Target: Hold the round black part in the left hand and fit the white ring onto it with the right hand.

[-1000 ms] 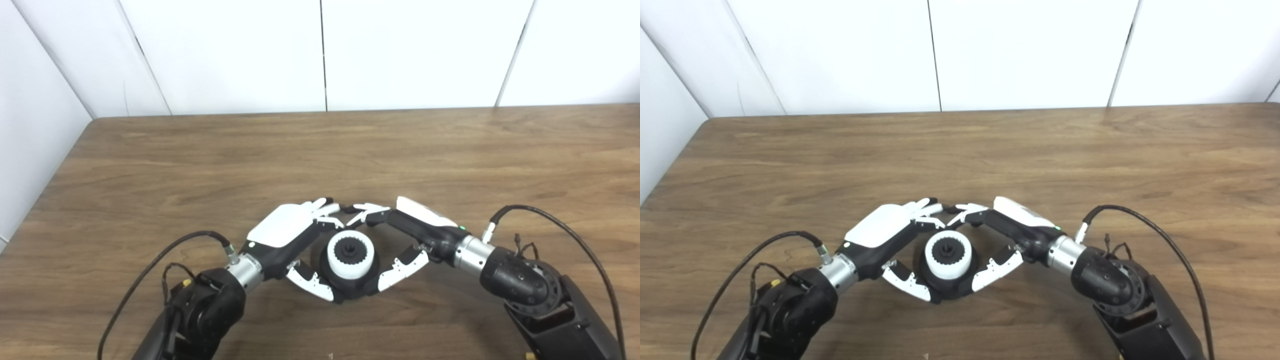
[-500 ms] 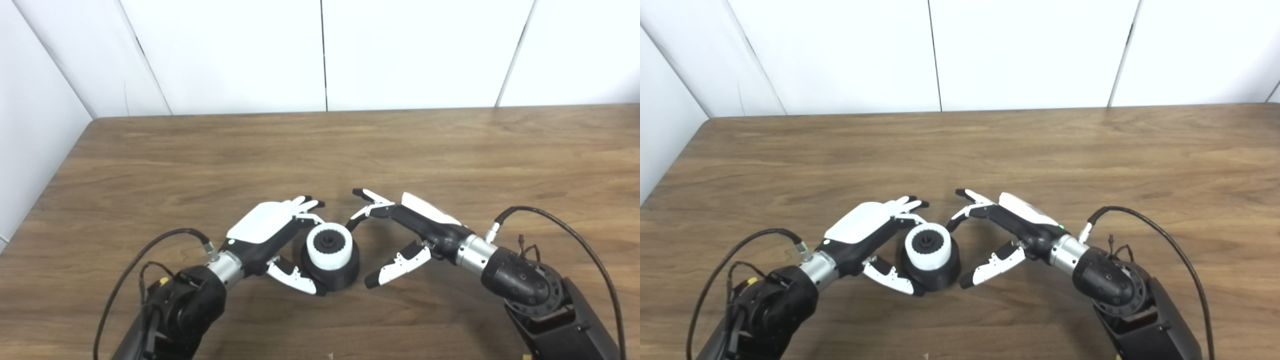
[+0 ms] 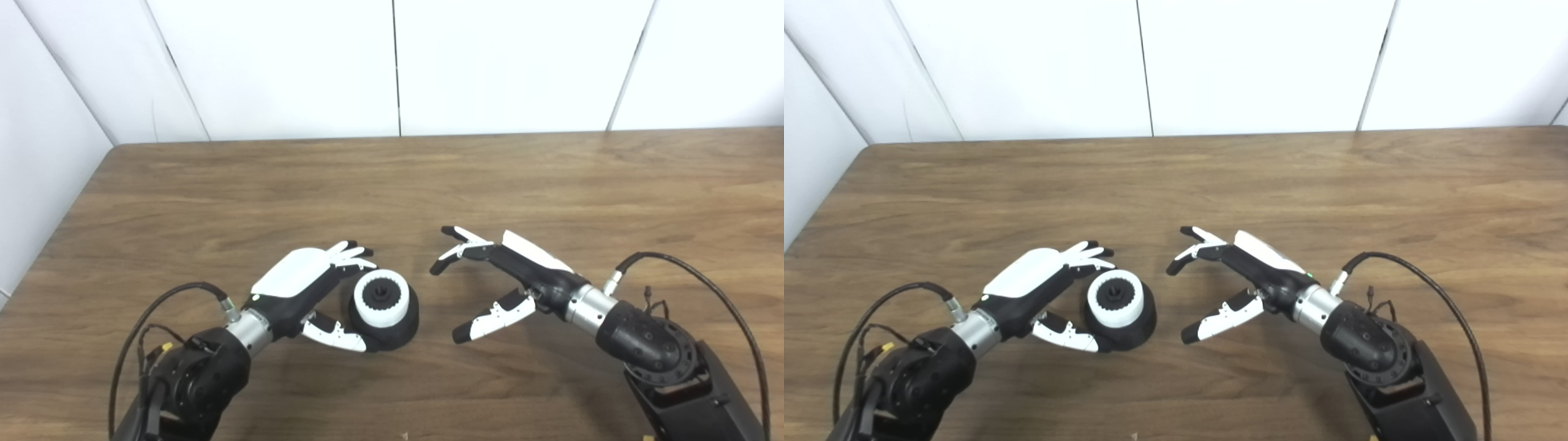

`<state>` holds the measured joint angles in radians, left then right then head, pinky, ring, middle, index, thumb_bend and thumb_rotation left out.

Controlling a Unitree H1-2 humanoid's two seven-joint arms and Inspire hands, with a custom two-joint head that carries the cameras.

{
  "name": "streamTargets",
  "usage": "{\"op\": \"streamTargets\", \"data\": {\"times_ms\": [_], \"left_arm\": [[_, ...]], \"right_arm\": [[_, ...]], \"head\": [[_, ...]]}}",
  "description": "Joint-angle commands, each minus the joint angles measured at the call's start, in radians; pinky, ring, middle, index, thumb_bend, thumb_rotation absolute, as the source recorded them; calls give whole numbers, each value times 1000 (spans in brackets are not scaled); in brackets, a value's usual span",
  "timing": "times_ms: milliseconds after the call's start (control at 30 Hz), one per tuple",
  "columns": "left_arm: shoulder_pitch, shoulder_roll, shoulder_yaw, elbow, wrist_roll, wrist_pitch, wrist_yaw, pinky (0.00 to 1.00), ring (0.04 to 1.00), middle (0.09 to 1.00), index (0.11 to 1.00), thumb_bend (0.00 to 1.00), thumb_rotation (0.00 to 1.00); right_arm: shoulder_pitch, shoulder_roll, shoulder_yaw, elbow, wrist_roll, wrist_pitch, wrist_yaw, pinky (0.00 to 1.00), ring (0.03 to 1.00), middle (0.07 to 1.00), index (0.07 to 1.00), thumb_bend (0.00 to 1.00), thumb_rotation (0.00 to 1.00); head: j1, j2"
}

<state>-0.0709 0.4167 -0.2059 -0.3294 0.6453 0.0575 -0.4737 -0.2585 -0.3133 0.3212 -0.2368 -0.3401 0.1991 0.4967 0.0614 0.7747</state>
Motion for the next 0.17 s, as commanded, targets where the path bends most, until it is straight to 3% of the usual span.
{"op": "streamTargets", "data": {"times_ms": [0,133], "left_arm": [[-14,15,21,-33,-19,-19,34,914,984,939,864,927,448],[-14,11,28,-39,-24,-9,31,893,982,935,895,933,454]], "right_arm": [[-27,6,-15,-37,-3,4,-23,923,1000,987,727,1000,422],[-27,6,-18,-36,-1,6,-29,913,1000,982,733,1000,416]], "head": [[2,2],[-1,3]]}}
